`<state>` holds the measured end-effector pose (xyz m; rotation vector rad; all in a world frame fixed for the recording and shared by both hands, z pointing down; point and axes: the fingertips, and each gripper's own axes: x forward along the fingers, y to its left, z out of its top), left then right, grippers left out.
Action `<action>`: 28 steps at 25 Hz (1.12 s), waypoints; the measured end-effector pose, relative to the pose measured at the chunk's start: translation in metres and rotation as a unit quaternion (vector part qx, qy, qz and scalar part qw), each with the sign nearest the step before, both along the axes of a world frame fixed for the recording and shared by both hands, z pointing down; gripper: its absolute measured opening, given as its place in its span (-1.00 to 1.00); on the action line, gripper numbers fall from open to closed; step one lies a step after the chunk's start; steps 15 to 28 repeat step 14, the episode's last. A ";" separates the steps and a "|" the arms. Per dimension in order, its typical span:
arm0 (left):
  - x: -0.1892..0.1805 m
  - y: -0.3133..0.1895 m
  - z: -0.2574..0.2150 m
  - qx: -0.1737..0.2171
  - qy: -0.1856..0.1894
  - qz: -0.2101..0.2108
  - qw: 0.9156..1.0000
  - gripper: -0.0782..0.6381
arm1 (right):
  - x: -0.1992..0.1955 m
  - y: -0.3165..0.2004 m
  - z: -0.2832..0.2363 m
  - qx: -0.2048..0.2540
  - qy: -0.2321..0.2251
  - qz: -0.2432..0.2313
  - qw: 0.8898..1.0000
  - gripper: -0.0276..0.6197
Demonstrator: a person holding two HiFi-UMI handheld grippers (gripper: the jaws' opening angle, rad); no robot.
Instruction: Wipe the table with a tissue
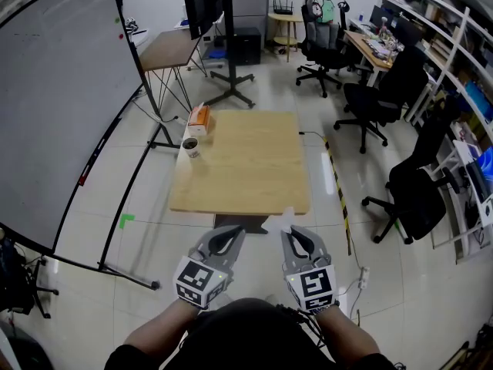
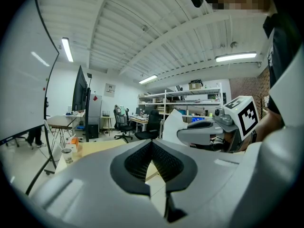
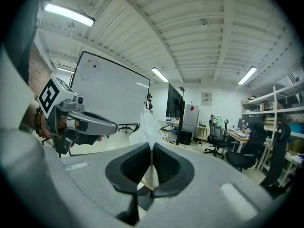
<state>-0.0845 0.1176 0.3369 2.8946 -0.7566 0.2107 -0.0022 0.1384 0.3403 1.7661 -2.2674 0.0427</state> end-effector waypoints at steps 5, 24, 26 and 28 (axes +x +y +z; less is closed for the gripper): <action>0.001 0.004 0.003 0.001 -0.004 -0.002 1.000 -0.74 | 0.001 0.004 0.002 0.001 0.001 -0.003 1.000 -0.91; 0.005 0.012 0.004 0.002 -0.004 -0.003 1.000 -0.74 | 0.004 0.010 0.002 0.002 0.001 -0.005 1.000 -0.91; 0.005 0.012 0.004 0.002 -0.004 -0.003 1.000 -0.74 | 0.004 0.010 0.002 0.002 0.001 -0.005 1.000 -0.91; 0.005 0.012 0.004 0.002 -0.004 -0.003 1.000 -0.74 | 0.004 0.010 0.002 0.002 0.001 -0.005 1.000 -0.91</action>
